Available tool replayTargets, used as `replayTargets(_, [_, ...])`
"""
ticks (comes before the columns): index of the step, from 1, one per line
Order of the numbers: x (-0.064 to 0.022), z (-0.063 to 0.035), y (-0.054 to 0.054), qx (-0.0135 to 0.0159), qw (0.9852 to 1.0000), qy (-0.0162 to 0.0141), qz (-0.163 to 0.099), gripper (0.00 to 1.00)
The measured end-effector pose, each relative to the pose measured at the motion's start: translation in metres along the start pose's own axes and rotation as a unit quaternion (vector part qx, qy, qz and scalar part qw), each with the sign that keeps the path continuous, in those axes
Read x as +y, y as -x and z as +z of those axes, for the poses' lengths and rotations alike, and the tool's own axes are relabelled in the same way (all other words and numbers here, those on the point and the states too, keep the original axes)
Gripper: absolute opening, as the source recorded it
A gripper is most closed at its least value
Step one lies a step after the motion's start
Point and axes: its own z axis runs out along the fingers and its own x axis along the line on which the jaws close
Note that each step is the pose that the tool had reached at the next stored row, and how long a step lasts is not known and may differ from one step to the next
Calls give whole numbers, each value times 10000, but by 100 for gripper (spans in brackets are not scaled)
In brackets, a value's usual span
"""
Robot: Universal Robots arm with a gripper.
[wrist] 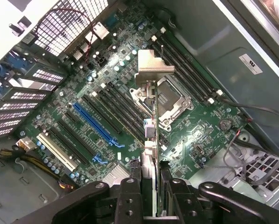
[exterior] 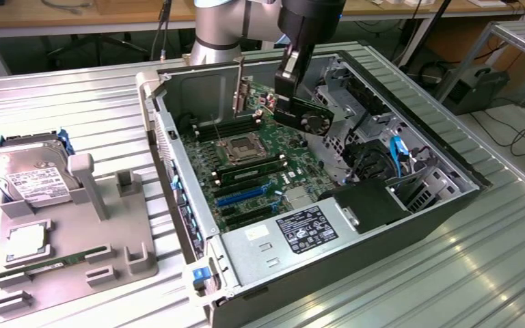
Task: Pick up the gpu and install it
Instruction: 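Insert the gpu into the slot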
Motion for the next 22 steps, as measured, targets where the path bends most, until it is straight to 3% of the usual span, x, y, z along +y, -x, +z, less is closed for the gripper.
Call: replayTargets(22, [-1, 0, -1, 1, 9999, 4, -168, 27])
